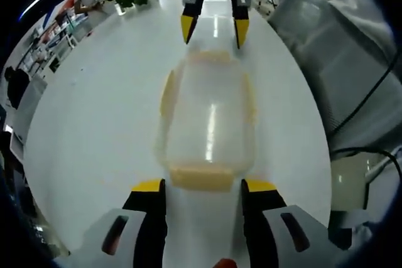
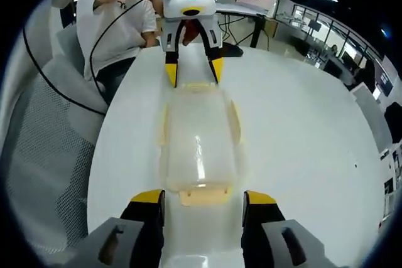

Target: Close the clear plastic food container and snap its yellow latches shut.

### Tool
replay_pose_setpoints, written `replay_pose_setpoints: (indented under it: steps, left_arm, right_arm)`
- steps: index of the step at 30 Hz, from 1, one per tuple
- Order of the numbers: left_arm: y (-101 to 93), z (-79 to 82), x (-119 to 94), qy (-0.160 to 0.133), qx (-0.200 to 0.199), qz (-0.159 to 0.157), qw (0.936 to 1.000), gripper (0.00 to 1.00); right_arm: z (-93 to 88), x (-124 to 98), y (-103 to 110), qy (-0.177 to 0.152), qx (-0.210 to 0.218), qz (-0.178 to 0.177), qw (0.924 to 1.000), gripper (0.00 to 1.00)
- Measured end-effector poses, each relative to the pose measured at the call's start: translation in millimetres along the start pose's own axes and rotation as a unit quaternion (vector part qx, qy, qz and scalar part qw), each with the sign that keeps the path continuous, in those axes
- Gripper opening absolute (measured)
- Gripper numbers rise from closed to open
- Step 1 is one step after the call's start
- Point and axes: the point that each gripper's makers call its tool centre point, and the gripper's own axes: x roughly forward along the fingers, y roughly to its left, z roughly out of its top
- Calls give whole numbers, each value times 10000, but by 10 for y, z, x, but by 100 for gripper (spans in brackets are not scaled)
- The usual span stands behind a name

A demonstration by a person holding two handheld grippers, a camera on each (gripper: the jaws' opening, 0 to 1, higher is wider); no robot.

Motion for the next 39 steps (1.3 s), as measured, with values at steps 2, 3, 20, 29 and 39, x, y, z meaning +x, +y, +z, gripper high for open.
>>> replay_pose_setpoints:
  steps: [2,3,20,29,39]
  left_arm:
    - [14,-8,4,0,-24,6,10000,47]
    - [23,-13,7,1,-30,11,10000,47]
    - [1,54,61,-74,-34,-222,9997,44]
    - [-22,65,70,-41,31,-335,9994,41]
    - [4,76,72,-123,10,-359,9993,40]
  right_arm:
    - [-2,8,-5,4,12,20,10000,48]
    - [-2,15,-6,17,17,40,10000,48]
    - [-76,101,-10,181,14,196,9996,47]
    - [-96,148,-35,231,-57,241,9994,45]
    - [-97,205,-35,353,-322,381,9981,42]
